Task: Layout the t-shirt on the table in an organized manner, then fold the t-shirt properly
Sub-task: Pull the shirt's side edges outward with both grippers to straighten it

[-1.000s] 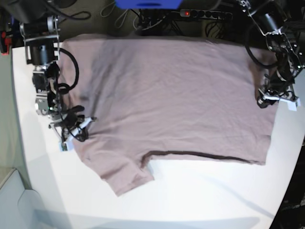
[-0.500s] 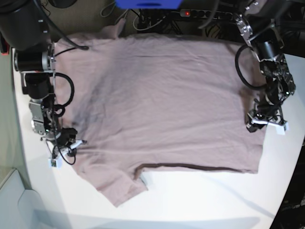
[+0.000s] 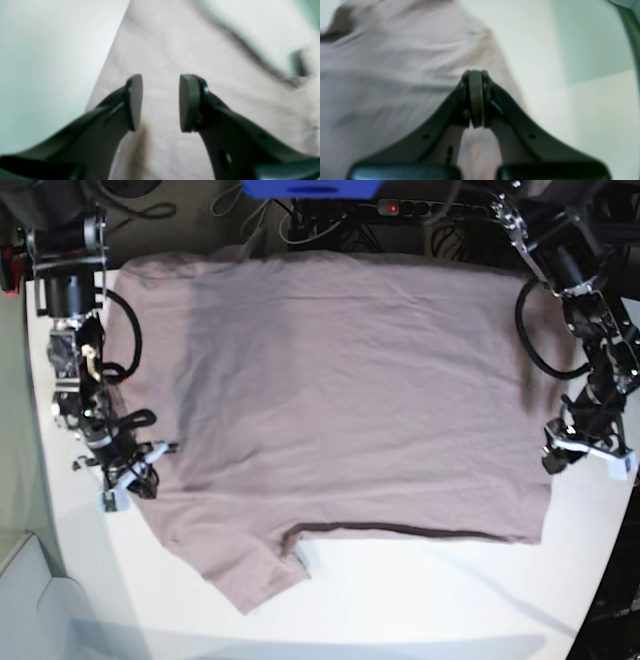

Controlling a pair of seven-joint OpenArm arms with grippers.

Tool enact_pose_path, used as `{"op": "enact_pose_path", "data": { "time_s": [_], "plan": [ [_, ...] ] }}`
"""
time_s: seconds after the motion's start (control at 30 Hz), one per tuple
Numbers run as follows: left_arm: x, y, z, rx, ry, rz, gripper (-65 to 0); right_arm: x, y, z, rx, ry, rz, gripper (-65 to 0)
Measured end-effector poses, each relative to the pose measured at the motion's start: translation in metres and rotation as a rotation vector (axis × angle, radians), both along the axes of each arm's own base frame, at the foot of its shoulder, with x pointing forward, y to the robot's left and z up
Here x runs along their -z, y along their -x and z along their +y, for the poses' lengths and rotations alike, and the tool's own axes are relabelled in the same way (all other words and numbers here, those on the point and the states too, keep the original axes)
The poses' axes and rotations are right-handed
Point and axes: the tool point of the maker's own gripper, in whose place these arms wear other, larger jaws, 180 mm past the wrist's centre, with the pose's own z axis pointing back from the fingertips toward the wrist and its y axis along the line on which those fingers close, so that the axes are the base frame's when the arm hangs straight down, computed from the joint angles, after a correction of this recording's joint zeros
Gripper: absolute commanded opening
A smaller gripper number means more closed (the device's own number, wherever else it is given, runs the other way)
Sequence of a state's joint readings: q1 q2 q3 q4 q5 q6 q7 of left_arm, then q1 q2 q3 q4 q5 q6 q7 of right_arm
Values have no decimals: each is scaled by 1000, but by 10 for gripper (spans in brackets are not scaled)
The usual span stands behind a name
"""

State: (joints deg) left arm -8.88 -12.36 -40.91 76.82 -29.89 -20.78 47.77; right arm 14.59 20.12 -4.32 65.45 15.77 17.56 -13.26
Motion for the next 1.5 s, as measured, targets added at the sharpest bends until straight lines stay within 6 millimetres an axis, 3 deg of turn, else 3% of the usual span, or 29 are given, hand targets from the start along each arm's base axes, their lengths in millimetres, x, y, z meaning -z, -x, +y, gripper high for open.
{"op": "enact_pose_path", "data": {
  "time_s": [0.07,0.17,0.27,0.33,0.47,0.53,0.6,0.77,0.97,1.23,1.37,1.5],
  "plan": [
    [-11,15,4,7,-26,7,-412,-15,20,14,-27,-8,-18,-650],
    [2,48,3,23,-51,85,-412,-28,55,19,-1,-13,-6,-650],
    [32,75,-5,20,-24,170,-412,-11,100,37,-20,-29,88,-650],
    [44,82,-12,29,-4,204,-412,-2,119,45,-34,-29,131,-650],
    [67,89,-8,4,42,239,-412,9,132,42,-28,-36,159,-650],
    [81,90,-6,-29,68,230,-412,32,139,37,-10,-39,223,-650],
    [85,77,-8,-39,83,175,-412,50,144,32,5,-39,283,-650],
    [90,38,-15,8,79,113,-412,62,115,19,44,-61,290,-650],
    [93,13,-8,-35,138,62,-412,69,73,5,87,-121,276,-650],
    [91,-19,-4,-19,27,71,-412,70,20,-14,158,-182,236,-650],
    [86,-29,-4,-13,13,94,-412,66,9,-20,168,-178,233,-650],
    [82,-26,-9,17,4,134,-412,54,17,-33,165,-96,236,-650]
  ]
}}
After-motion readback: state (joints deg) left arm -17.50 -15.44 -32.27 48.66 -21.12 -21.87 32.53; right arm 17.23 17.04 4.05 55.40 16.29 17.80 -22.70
